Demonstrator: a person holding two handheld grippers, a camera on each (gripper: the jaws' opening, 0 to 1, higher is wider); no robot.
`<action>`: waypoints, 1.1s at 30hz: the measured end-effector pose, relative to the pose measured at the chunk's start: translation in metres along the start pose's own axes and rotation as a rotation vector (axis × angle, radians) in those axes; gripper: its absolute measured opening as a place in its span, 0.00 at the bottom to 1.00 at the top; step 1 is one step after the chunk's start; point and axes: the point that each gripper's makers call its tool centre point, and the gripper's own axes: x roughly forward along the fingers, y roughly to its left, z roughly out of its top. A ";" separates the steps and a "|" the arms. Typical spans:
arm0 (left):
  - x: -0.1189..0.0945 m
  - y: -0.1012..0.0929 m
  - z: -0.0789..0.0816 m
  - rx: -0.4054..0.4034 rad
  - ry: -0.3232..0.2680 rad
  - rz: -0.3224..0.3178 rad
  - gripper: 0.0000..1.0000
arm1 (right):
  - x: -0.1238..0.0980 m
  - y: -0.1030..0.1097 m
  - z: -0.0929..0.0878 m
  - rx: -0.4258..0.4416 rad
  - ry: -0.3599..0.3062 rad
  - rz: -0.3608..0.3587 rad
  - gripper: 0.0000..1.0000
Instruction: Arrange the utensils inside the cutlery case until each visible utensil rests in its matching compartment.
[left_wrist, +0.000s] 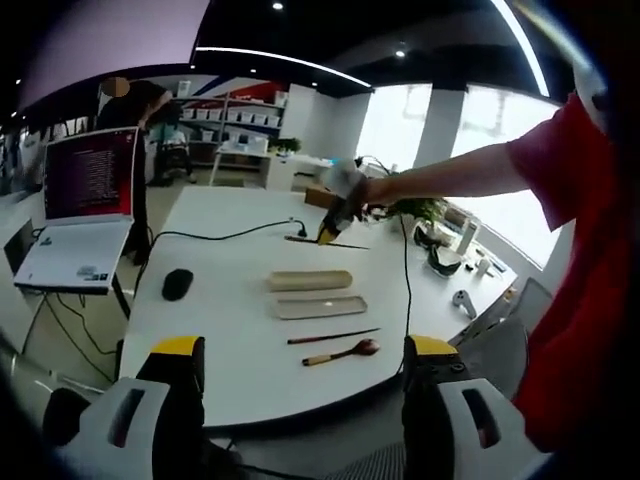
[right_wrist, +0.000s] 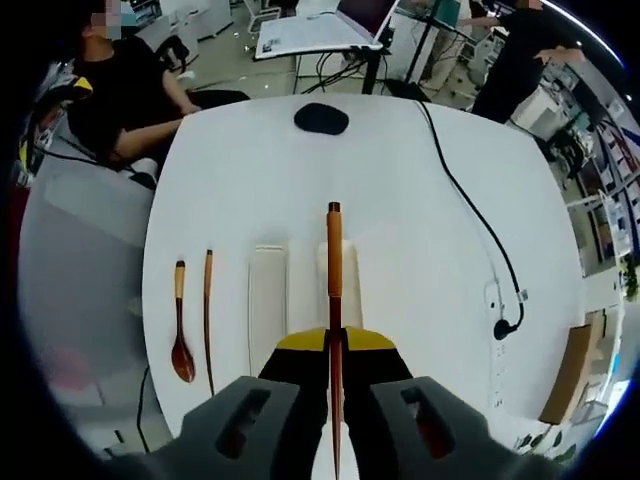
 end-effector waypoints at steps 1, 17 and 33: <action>0.000 0.000 0.001 -0.004 -0.003 0.002 0.83 | 0.001 -0.003 0.000 0.001 0.001 -0.003 0.00; 0.009 -0.010 0.007 0.011 -0.032 -0.035 0.89 | 0.033 -0.014 0.001 0.004 0.005 0.012 0.00; 0.004 -0.009 0.025 0.070 -0.144 -0.014 0.95 | 0.058 -0.021 0.001 0.069 -0.034 0.010 0.00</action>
